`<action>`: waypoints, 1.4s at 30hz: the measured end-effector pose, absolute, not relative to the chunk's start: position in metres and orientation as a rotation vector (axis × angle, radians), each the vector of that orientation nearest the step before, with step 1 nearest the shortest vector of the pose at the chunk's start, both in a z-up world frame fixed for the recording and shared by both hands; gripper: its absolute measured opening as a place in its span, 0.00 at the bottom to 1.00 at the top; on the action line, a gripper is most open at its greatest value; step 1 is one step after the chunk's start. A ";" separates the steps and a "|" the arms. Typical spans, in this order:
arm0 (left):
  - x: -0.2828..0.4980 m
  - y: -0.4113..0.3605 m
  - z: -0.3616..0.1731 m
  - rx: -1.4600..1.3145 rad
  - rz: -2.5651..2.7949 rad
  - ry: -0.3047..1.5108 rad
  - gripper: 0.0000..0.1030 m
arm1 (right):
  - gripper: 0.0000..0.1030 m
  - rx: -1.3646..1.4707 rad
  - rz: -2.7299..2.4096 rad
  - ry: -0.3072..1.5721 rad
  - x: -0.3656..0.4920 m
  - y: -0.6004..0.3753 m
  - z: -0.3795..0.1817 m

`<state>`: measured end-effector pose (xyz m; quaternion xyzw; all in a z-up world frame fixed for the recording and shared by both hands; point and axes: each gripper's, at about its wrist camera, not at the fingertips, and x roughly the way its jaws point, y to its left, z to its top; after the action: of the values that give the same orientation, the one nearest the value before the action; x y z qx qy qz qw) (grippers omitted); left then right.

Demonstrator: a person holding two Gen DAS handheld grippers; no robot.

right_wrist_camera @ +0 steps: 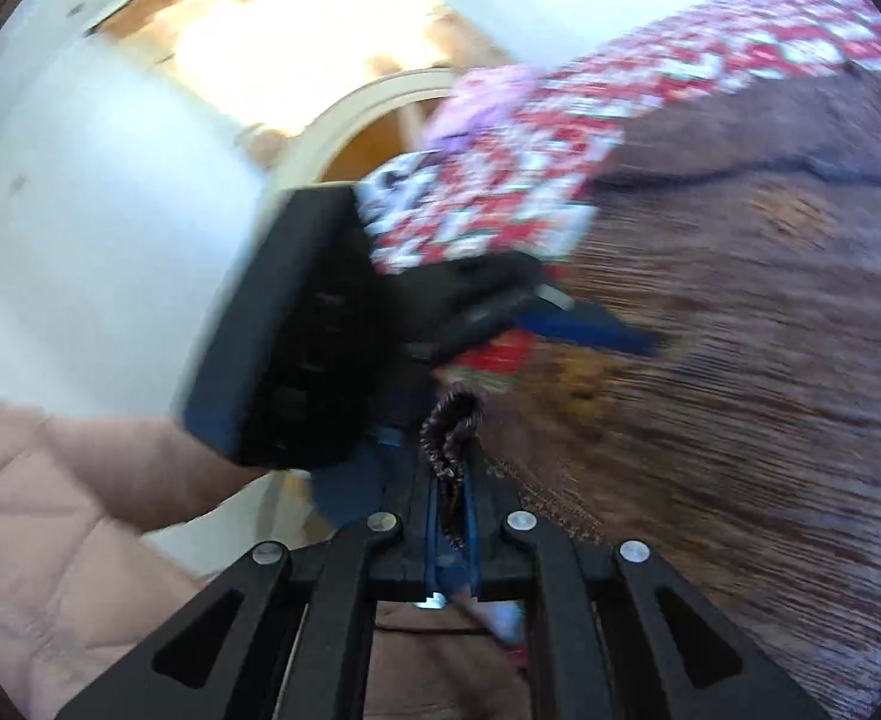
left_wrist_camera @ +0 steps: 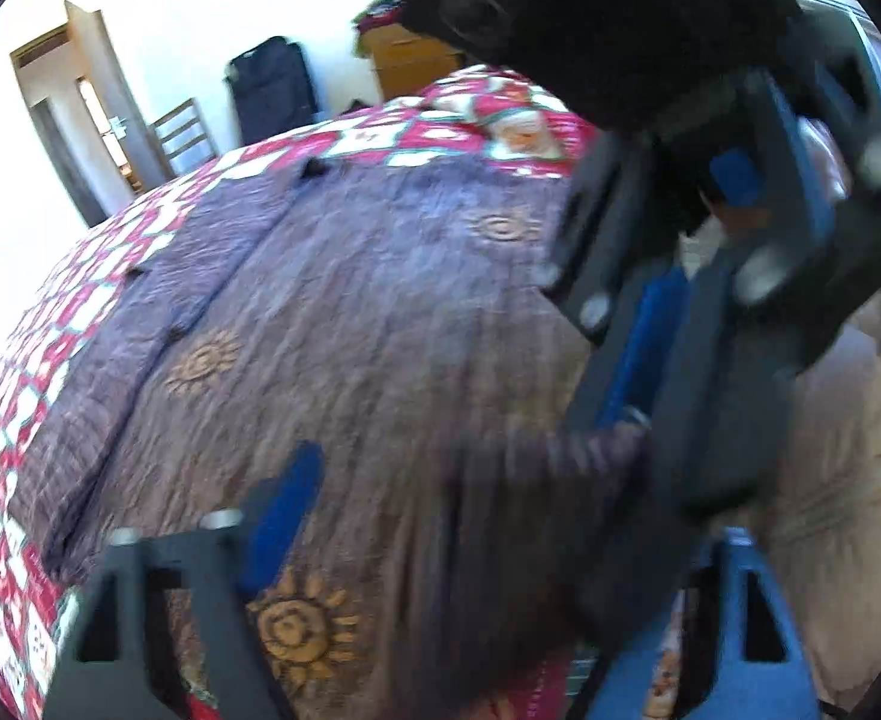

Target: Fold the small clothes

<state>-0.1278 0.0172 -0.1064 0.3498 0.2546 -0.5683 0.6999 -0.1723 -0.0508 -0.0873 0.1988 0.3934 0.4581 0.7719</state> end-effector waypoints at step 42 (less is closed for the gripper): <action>-0.127 0.023 -0.134 0.535 -0.989 0.730 0.11 | 0.64 0.756 -0.113 0.974 -0.308 -0.286 -0.176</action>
<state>-0.1267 0.0230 -0.1338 0.2481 0.3381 -0.4582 0.7837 -0.3085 -0.2862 -0.1757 0.3542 0.4565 -0.0530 0.8145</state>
